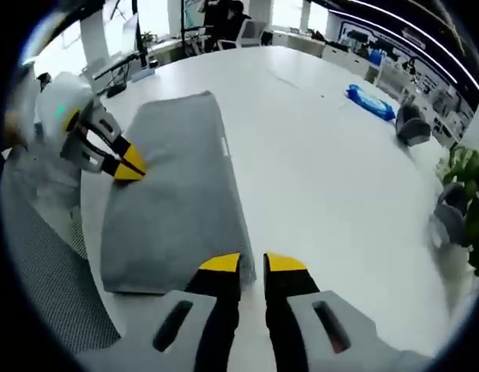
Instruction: Fold the towel on the table until its edges align and the towel forms a compact rectangular stack.
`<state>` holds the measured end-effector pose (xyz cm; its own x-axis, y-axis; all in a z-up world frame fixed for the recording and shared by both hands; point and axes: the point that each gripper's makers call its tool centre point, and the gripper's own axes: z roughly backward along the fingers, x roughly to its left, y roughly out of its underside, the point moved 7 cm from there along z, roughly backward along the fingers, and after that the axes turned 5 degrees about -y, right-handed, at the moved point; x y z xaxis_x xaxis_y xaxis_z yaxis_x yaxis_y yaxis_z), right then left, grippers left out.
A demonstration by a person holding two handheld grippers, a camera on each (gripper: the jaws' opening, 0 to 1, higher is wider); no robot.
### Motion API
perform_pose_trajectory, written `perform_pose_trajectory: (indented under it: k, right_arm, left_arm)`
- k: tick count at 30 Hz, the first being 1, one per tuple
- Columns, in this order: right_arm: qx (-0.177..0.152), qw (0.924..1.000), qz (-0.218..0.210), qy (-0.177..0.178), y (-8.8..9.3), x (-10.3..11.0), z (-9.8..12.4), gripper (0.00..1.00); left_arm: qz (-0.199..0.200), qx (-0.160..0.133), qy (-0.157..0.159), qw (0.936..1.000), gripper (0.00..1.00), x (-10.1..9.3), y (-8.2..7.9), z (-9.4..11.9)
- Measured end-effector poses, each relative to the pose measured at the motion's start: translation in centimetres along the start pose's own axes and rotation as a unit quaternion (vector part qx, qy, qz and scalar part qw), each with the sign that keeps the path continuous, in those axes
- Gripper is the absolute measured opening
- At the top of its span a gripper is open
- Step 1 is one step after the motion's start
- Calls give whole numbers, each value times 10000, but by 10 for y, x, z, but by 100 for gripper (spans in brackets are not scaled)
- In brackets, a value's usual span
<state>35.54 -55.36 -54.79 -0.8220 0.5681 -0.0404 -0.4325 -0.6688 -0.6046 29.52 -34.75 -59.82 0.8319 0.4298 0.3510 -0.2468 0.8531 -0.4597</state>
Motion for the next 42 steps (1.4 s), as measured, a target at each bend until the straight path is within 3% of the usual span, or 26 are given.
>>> perform_pose_trajectory:
  k: [3,5,7,8,10,13,15,17,19,21,23,42]
  right_arm:
    - [-210,9994,173,-233,-19,5,-9,13]
    - [-249,9946,217,-983,-28,24,-28,15]
    - [-121,9901,364,-1354,-30,38,-49,8]
    - [74,9875,566,-1471,-29,45,-60,3]
    - [377,9853,761,-1484,-25,50,-72,0]
    - [585,9832,1104,-1332,-19,51,-80,0]
    - [475,9775,1571,-1327,-20,52,-80,0]
    - [391,9741,1748,-1378,-18,53,-79,0]
    - [287,9756,1672,-1395,-16,51,-77,0]
    - [116,9829,1167,-1419,-14,51,-77,0]
    - [-1,9848,971,-1438,-12,51,-76,0]
    - [-226,9897,793,-1173,10,83,-59,0]
  left_arm:
    - [40,-9,-1,10000,0,0,0,0]
    - [-16,-3,-13,10000,0,-1,0,0]
    - [-202,26,-48,9998,0,-2,-1,0]
    - [-494,20,-65,9988,0,-3,-2,0]
    - [-489,25,-67,9988,0,-4,-2,1]
    - [-430,56,-50,9990,0,-3,-2,0]
    - [-426,67,-64,9990,0,-3,-2,0]
    - [-552,94,-147,9983,0,-5,-3,0]
    - [-717,121,-222,9971,0,-7,-4,0]
    - [-670,107,-172,9975,1,-5,-3,0]
    - [-523,65,-45,9986,1,-2,-2,0]
    - [-683,115,-25,9976,1,2,-5,-3]
